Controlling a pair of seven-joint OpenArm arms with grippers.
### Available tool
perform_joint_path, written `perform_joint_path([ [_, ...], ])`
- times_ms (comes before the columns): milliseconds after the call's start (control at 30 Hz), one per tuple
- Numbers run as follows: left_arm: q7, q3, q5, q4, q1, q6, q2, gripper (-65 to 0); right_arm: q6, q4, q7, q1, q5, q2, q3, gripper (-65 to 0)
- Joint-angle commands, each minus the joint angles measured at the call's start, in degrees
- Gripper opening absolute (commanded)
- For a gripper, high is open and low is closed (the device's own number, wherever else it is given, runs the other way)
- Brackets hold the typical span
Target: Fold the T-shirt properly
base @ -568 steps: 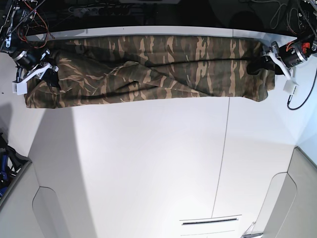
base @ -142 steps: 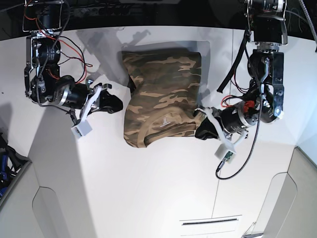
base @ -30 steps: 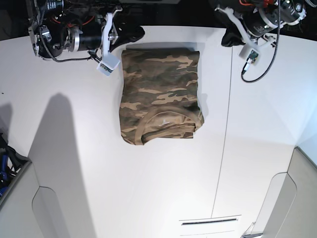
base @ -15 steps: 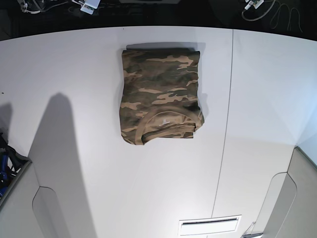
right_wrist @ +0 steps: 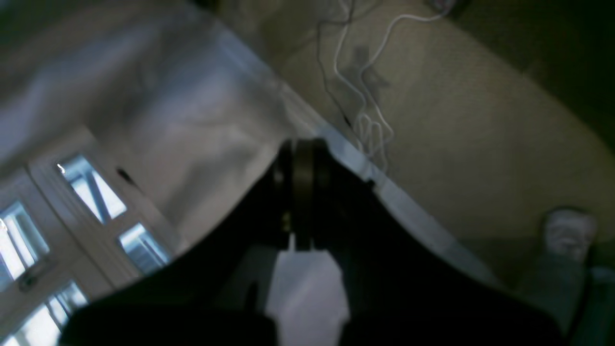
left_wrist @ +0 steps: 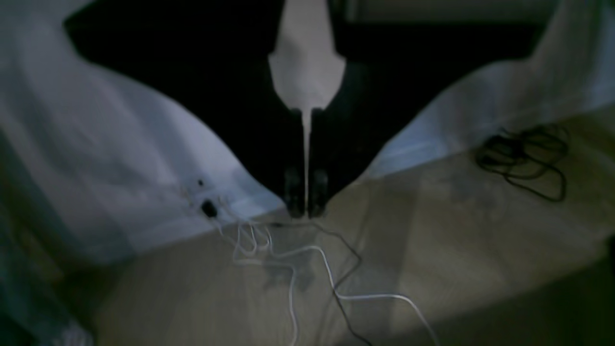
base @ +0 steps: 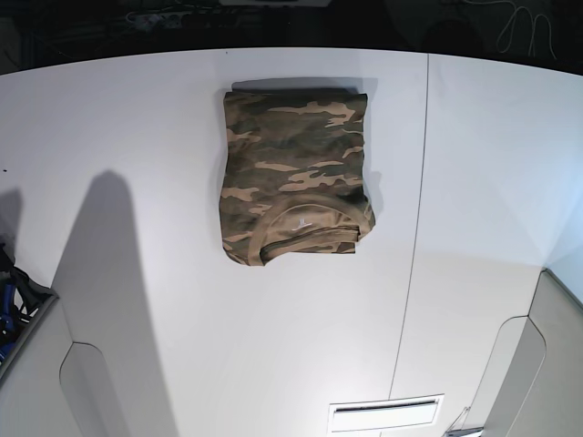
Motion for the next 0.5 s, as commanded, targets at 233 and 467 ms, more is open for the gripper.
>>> perform_joint_path([
  [233,-0.6,15.3,4.0,-15.6,-11.0,2.4,-1.9,-63.0,0.2,-13.2,6.8,4.0,-9.6,-1.2,-0.1,-65.0],
  [467,-1.8,30.0,9.7,-27.8,-22.6,11.6,1.2,-63.0,-0.9,-27.8,7.0,12.2,-15.2,-4.4,-0.4,-65.0],
])
